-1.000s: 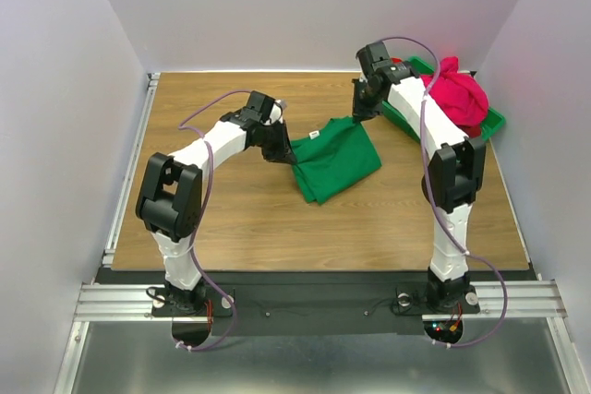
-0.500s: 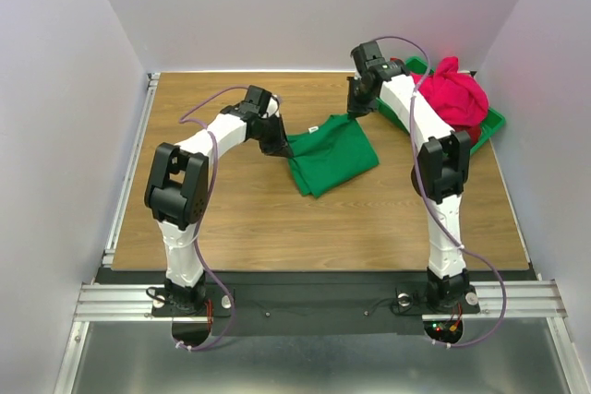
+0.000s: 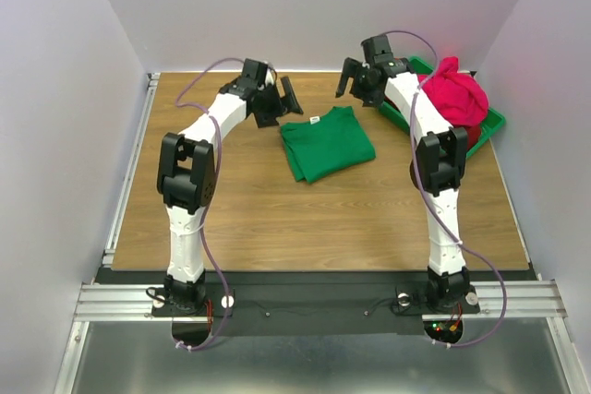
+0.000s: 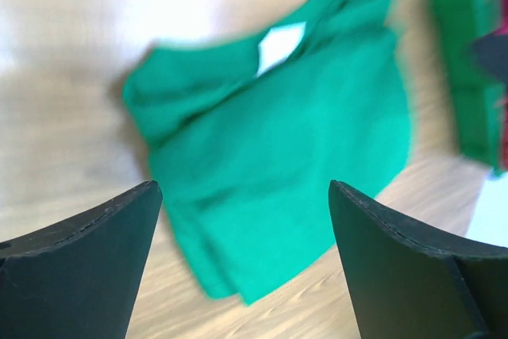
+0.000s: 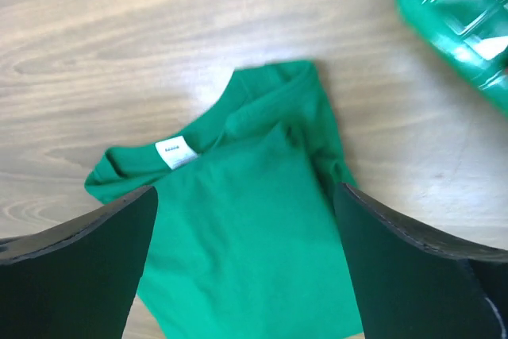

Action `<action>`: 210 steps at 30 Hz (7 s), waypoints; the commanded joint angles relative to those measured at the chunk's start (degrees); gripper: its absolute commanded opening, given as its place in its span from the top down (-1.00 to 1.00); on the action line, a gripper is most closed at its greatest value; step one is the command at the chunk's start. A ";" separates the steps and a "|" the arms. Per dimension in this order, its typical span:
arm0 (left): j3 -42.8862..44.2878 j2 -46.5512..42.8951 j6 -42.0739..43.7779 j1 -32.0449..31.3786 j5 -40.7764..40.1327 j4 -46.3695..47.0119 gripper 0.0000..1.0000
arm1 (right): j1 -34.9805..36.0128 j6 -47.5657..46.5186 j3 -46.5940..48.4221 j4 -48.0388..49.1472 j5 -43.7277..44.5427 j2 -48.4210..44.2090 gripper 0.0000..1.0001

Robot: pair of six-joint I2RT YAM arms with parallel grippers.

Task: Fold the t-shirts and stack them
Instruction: Fold the tshirt, then neatly place the folded tshirt to the corner

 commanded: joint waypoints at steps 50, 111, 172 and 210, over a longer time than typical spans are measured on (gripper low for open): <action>-29.87 -6.36 -11.48 -7.01 -1.40 29.58 -0.97 | -0.48 -13.55 -39.14 12.26 -7.94 -11.27 -0.61; -26.88 -22.44 39.41 12.22 -32.43 -2.59 1.00 | 1.02 -10.47 -59.70 10.67 -16.38 -44.75 -0.83; 1.34 -13.72 40.21 29.02 -52.11 -1.35 -0.97 | 1.02 -10.74 -61.03 10.67 -20.60 -46.87 -0.92; -36.20 -57.42 -6.39 -25.56 -45.96 -4.60 -0.79 | 1.02 -12.94 -60.41 11.29 -10.49 -59.43 -0.99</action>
